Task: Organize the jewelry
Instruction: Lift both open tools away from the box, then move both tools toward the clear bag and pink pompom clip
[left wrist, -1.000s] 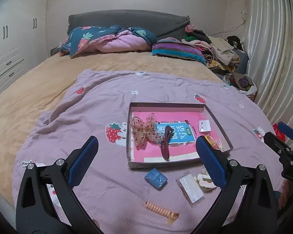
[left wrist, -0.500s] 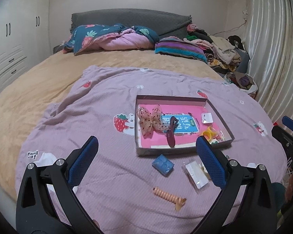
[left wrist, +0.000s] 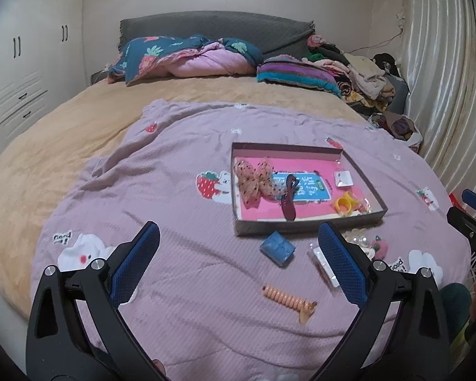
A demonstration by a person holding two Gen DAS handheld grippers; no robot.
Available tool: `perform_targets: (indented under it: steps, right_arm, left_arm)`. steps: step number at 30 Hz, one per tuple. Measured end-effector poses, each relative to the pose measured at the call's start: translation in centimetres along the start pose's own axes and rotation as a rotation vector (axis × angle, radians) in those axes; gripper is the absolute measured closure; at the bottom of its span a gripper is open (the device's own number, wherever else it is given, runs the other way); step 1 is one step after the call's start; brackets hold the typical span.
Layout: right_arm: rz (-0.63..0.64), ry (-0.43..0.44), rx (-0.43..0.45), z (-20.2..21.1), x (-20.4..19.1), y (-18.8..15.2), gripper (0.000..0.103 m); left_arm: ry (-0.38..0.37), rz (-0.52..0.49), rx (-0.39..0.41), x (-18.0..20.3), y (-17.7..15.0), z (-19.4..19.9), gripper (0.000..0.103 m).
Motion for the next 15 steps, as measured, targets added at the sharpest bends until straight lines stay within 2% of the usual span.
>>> perform_targets:
  steps: [15]
  right_arm:
    - [0.012,0.021,-0.115,-2.8,0.0,-4.0,0.004]
  left_arm:
    - [-0.003,-0.03,-0.077,0.0,-3.1,-2.3,0.01]
Point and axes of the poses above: each gripper's, at about its wrist camera, not at the fingertips, and z roughly against the way its jaws point, x to its right, y to its top, the point moved 8 cm from there along -z, roughly the way its jaws point, and after that the axes turned 14 degrees about -x, right-handed, at the moved point
